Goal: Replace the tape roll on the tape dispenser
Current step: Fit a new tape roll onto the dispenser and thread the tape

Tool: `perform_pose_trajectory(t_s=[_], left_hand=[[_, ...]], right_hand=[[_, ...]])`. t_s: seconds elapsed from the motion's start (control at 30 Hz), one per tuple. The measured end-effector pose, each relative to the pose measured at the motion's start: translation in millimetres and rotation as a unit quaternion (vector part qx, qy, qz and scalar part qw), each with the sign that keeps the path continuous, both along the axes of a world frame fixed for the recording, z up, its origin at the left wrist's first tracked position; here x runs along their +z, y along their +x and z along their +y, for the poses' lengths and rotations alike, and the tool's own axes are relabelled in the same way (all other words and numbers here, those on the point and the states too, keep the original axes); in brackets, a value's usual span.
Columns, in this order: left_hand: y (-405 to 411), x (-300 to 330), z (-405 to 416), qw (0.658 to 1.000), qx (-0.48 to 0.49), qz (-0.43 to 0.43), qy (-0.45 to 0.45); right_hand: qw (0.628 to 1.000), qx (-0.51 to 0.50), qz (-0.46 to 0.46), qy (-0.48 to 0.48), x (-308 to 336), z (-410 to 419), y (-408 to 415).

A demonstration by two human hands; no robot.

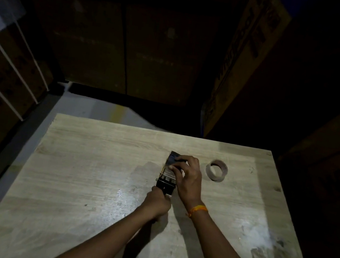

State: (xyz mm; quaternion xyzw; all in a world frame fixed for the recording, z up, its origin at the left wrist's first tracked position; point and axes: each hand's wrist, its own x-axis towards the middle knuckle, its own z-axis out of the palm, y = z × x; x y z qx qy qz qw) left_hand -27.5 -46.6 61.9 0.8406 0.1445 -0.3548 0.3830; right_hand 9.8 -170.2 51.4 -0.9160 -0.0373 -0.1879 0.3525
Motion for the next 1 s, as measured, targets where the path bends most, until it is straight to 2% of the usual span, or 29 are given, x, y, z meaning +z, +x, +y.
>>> perform_pose_trajectory(t_s=[0.13,0.37,0.53,0.7,0.9,1.0], left_hand=[[-5.7,-5.1,-2.7,0.998,0.017,0.005,-0.054],[-22.0,-10.3,-1.8,0.996,0.017,-0.034,-0.081],[-28.5,-13.9,1.3,0.995,0.018,-0.054,-0.08],[-31.7,-15.2,5.7,0.994,0.02,-0.064,-0.081],[-40.7,-17.6,5.6,0.994,0.016,-0.078,-0.075],[-48.8,-19.1,5.8,0.994,0.015,-0.082,-0.076]], right_hand=[[1.0,0.004,-0.004,0.002,4.8,2.3,1.3],[0.999,-0.024,0.016,0.02,8.1,8.7,3.3],[0.998,-0.054,0.037,0.0,7.7,13.1,1.5],[0.998,-0.064,-0.003,-0.015,16.1,17.2,-1.8],[0.989,-0.139,0.045,-0.005,12.5,17.4,-1.4],[0.989,-0.138,0.054,-0.016,15.9,14.5,0.1]])
